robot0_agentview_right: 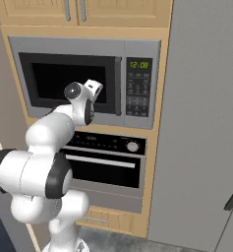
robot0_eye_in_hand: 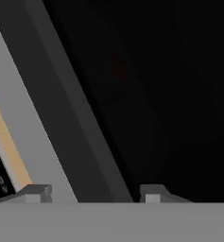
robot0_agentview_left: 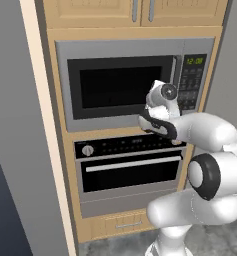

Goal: Place the microwavable item in the microwave. Then, close the microwave door and press the start button.

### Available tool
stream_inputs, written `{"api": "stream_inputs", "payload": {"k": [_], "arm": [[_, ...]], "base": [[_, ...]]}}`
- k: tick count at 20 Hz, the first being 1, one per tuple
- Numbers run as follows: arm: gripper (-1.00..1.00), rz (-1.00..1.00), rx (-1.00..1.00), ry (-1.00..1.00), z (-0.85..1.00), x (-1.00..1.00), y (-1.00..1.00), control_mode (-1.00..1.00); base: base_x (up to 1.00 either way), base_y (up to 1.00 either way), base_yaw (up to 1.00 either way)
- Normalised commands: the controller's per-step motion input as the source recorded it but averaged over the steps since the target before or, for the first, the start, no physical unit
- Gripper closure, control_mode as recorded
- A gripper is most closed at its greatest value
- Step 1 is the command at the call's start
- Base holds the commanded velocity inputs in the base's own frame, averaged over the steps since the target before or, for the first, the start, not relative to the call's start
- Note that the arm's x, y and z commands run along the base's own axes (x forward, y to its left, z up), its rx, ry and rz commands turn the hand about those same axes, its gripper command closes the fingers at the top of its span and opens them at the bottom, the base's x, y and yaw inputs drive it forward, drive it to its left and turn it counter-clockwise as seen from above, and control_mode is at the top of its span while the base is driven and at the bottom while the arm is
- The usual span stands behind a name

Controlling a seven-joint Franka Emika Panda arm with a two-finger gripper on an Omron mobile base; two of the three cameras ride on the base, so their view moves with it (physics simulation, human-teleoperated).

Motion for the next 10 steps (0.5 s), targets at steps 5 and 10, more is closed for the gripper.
{"api": "stream_inputs", "payload": {"k": [5, 10], "arm": [[-1.0, 0.04, 0.0, 0.03, -0.02, -0.14, -0.09, -1.0], [-1.0, 0.0, 0.11, -0.07, 0.17, -1.0, -0.51, -1.0]], "base": [[0.0, 0.0, 0.0], [0.0, 0.0, 0.0]]}}
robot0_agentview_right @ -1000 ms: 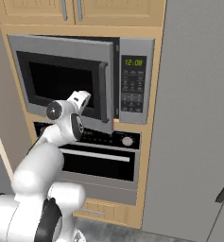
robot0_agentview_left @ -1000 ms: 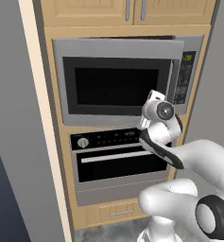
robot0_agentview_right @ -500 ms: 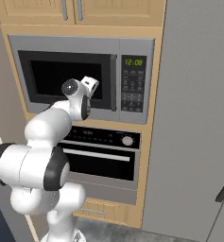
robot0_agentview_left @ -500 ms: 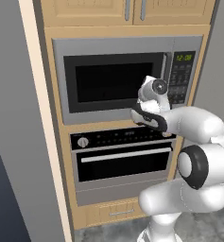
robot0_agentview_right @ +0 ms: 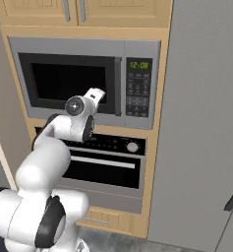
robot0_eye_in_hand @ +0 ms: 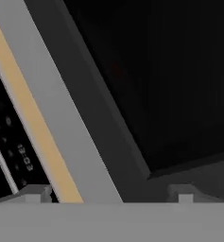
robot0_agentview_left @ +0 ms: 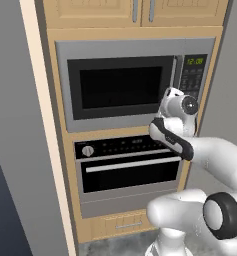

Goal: Place the microwavable item in the microwave. Then, close the microwave door and press the start button.

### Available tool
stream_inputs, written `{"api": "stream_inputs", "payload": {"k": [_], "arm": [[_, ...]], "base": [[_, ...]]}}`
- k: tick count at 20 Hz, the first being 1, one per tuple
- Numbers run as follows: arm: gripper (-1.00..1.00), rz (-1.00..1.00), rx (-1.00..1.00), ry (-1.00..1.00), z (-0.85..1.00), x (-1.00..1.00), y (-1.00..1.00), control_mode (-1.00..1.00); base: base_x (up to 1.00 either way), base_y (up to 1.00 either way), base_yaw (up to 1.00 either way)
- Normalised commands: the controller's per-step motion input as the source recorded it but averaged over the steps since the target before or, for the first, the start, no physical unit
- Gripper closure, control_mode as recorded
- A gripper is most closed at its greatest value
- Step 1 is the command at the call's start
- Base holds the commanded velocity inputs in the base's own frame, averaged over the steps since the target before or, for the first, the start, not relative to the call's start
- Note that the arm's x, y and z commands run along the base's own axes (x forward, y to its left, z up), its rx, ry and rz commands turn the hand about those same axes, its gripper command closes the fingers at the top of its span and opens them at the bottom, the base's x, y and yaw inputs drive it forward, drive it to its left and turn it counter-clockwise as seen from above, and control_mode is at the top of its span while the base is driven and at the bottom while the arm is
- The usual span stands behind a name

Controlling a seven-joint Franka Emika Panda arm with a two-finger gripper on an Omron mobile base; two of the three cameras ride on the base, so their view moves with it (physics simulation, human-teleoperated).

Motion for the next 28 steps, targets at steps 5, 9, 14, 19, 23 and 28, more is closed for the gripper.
{"api": "stream_inputs", "payload": {"k": [5, 9, 14, 19, 23, 28], "arm": [[-1.0, 0.01, 0.17, 0.0, 0.22, -0.95, -0.97, -1.0], [-1.0, 0.06, 0.18, 0.0, -0.02, -0.3, -1.0, -1.0], [-1.0, 0.11, 0.15, -0.02, -0.01, 0.08, -0.91, -1.0], [-1.0, 0.17, 0.12, -0.05, -0.09, 0.29, -0.44, -1.0], [-1.0, 0.14, 0.07, 0.0, -0.27, 0.52, 0.0, -1.0], [-1.0, 0.12, 0.05, 0.0, -0.35, 0.56, 0.0, -1.0]], "base": [[0.0, 0.0, 0.0], [0.0, 0.0, 0.0], [0.0, 0.0, 0.0], [0.0, 0.0, 0.0], [0.0, 0.0, 0.0], [0.0, 0.0, 0.0]]}}
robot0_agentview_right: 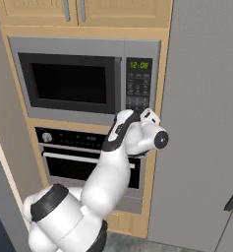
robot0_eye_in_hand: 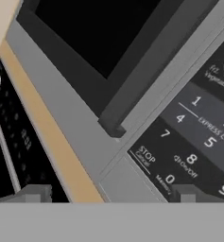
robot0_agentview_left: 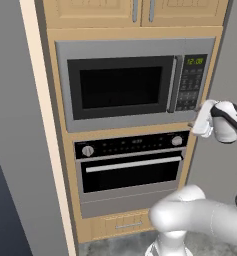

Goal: Place the microwavable item in the microwave. Then, close the microwave door and press the start button.

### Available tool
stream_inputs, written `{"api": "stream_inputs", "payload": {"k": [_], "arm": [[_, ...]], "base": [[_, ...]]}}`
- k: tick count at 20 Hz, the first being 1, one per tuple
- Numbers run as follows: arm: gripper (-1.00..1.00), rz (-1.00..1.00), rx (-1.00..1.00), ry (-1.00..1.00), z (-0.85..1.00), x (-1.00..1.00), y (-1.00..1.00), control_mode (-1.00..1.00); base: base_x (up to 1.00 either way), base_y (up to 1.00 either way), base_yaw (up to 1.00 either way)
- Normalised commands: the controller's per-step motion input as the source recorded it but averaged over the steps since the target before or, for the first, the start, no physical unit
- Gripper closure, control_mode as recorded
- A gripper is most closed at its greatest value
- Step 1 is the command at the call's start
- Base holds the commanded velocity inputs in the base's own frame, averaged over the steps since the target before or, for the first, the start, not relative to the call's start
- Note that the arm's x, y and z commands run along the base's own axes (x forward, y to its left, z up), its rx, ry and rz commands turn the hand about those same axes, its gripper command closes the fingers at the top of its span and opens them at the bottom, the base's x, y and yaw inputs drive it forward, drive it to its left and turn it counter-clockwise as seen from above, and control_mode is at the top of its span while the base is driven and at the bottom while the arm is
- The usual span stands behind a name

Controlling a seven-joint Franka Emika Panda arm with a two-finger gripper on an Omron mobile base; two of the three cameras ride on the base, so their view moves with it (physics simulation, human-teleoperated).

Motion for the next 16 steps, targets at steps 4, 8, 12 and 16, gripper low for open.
{"api": "stream_inputs", "payload": {"k": [4, 8, 12, 16], "arm": [[-1.0, 0.08, 0.03, 0.0, -0.18, 0.45, 0.0, -1.0], [-1.0, 0.02, 0.0, 0.0, -0.21, 0.38, -0.09, -1.0], [-1.0, 0.0, 0.0, 0.0, -0.22, 0.28, -0.16, -1.0], [-1.0, 0.0, 0.0, 0.0, -0.15, 0.33, -0.15, -1.0]], "base": [[0.0, 0.0, 0.0], [0.0, 0.0, 0.0], [0.0, 0.0, 0.0], [0.0, 0.0, 0.0]]}}
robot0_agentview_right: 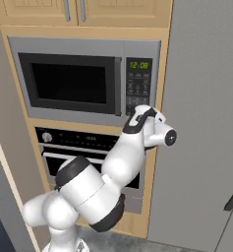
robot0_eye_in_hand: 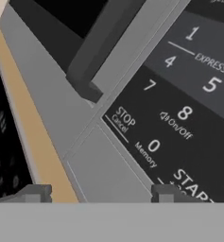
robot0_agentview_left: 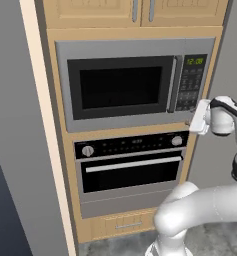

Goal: Place the microwavable item in the microwave. Then, close the microwave door and press the start button.

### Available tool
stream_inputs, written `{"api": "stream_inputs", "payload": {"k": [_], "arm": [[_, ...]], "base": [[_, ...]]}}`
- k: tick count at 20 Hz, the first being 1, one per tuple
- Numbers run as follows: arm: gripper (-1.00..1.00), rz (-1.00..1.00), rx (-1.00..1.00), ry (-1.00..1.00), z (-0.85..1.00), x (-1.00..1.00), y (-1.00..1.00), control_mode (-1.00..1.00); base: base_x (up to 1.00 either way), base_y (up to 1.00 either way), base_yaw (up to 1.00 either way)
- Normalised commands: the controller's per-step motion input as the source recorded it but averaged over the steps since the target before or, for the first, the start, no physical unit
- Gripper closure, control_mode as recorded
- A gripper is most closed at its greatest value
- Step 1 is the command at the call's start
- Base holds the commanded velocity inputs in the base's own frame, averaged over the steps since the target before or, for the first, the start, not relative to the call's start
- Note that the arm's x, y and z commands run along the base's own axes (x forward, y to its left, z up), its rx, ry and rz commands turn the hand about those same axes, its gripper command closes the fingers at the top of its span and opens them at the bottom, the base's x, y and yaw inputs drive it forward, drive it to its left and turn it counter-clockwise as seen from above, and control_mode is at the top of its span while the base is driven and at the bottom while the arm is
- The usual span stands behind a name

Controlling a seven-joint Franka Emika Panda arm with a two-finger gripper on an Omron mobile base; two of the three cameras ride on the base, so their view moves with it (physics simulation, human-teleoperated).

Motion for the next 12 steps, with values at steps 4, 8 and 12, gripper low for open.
{"api": "stream_inputs", "payload": {"k": [4, 8, 12], "arm": [[-1.0, 0.0, 0.0, 0.0, -0.08, 0.41, -0.05, -1.0], [-1.0, 0.0, 0.0, 0.0, -0.01, 0.43, -0.01, -1.0], [-1.0, 0.0, 0.0, 0.0, 0.0, 0.52, 0.0, -1.0]], "base": [[0.0, 0.0, 0.0], [0.0, 0.0, 0.0], [0.0, 0.0, 0.0]]}}
